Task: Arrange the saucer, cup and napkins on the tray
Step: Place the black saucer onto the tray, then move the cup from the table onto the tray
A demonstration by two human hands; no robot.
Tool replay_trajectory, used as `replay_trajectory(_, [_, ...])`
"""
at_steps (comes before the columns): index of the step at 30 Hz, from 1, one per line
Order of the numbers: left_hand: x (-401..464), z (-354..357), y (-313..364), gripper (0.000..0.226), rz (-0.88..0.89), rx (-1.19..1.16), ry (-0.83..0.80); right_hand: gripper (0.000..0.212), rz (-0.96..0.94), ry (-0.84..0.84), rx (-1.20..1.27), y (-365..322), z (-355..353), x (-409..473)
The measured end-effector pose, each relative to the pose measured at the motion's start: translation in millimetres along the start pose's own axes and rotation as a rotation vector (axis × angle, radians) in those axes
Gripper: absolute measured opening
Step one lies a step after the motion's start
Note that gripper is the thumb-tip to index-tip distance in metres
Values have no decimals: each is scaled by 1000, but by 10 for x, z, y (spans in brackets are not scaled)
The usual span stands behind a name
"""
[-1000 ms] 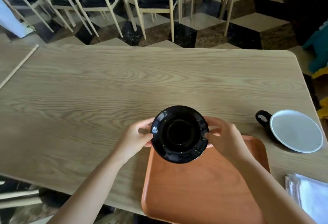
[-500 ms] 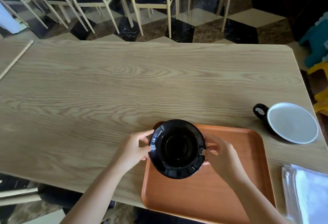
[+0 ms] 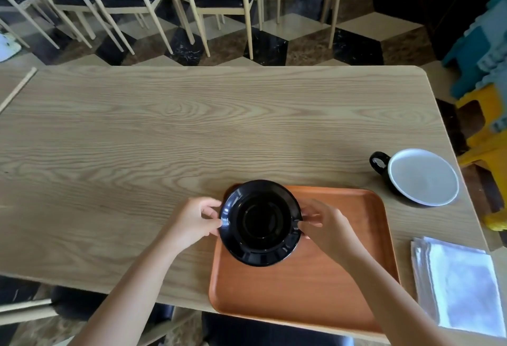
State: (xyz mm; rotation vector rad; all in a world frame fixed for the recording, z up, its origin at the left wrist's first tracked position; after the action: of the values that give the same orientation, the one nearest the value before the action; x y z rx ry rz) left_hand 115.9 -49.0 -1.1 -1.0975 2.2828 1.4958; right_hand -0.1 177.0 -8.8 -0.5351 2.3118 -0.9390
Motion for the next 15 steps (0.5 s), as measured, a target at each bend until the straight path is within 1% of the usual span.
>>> replay_trajectory(3, [-6, -51, 44, 35, -36, 82, -42, 33, 4, -35, -44, -36, -109, -65])
replay_trajectory(5, [-14, -75, 89, 23, -44, 138, -56, 33, 13, -54, -70, -40, -223, -120])
replay_trajectory(7, [-41, -52, 249, 9, 6, 192, -35, 32, 2, -40, -77, -55, -388, -191])
replay_trajectory(8, [-64, 9, 372, 7, 49, 196, -34, 30, -13, -7, -83, -68, -501, -243])
replay_trajectory(11, [-160, 335, 866, 11, 216, 167, -51, 32, -73, 195, -162, -65, -954, -416])
replay_trajectory(12, [-186, 471, 1064, 11, 311, 174, -35, 34, -86, 283, -215, -22, -1144, -492])
replay_trajectory(13, [-213, 608, 1258, 16, 421, 202, -13, 36, -88, 365, -290, 42, -1328, -559])
replay_trajectory(15, [-271, 900, 1594, 33, 648, 314, 33, 42, -73, 491, -478, 226, -1641, -619])
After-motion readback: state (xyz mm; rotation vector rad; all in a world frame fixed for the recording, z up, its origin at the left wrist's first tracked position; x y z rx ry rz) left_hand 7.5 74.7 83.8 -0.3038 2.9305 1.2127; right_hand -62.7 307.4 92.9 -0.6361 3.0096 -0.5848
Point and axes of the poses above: each hand's wrist, its own x-axis towards the middle knuckle, its own z-axis out of the palm, y = z × x, the point moved 6 cm from there along x, towards the middle knuckle, and after that the axes turned 10 degrees about -x, right-handed, at the moved point
